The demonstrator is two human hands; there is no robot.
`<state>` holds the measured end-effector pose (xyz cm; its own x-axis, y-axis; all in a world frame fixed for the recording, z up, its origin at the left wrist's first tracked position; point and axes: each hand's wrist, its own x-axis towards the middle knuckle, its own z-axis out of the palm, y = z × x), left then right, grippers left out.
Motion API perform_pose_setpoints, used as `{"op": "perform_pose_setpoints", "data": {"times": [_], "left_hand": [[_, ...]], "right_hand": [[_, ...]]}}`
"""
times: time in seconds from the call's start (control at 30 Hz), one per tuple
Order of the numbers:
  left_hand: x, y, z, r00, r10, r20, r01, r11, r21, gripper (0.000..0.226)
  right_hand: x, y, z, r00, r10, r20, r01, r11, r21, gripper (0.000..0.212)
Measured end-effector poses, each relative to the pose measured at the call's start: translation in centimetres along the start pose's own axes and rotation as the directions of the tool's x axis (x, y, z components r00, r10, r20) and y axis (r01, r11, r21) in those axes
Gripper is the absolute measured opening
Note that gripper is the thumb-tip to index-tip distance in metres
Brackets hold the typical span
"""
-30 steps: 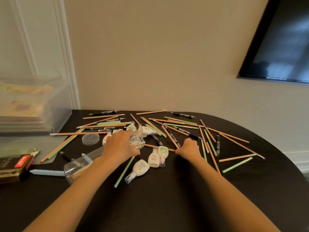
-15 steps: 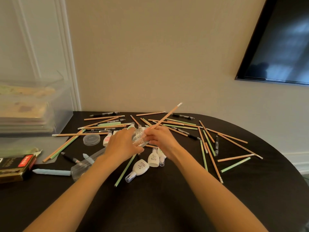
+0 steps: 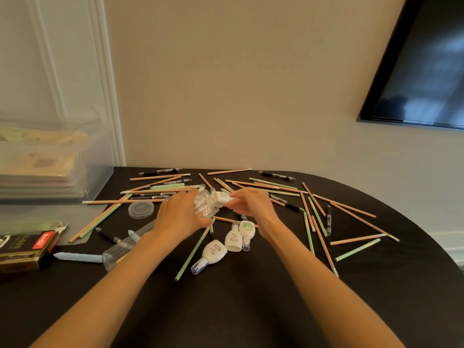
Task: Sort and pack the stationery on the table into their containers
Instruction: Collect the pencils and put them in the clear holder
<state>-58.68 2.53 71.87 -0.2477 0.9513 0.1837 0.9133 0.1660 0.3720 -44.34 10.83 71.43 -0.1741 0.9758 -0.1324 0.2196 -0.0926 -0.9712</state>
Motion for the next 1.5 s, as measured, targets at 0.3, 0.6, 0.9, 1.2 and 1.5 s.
{"op": "perform_pose_setpoints", "data": {"times": [0.3, 0.6, 0.9, 1.2, 1.5], "left_hand": [[0.3, -0.4, 0.3, 1.0, -0.021, 0.023, 0.02, 0.999, 0.049, 0.08], [0.4, 0.5, 0.8, 0.999, -0.017, 0.04, 0.013, 0.996, 0.09, 0.08], [0.0, 1.0, 0.9, 0.999, -0.011, 0.033, 0.008, 0.996, 0.094, 0.07], [-0.2, 2.2, 1.3, 0.999, 0.014, 0.039, -0.018, 0.994, 0.109, 0.071], [-1.0, 1.3, 0.6, 0.998, 0.002, 0.063, -0.006, 0.998, 0.066, 0.067]], "right_hand": [[1.9, 4.5, -3.6, 0.998, -0.024, 0.051, 0.053, 0.709, -0.703, 0.024], [2.2, 5.0, -3.8, 0.993, -0.02, 0.113, 0.098, 0.655, -0.75, 0.029], [1.6, 4.6, -6.0, 0.999, 0.033, 0.026, 0.009, 0.439, -0.898, 0.036], [1.0, 4.8, -5.2, 0.992, 0.014, 0.129, 0.113, 0.392, -0.913, 0.024], [-0.8, 2.6, -6.9, 0.994, 0.087, 0.068, -0.017, 0.728, -0.685, 0.005]]}}
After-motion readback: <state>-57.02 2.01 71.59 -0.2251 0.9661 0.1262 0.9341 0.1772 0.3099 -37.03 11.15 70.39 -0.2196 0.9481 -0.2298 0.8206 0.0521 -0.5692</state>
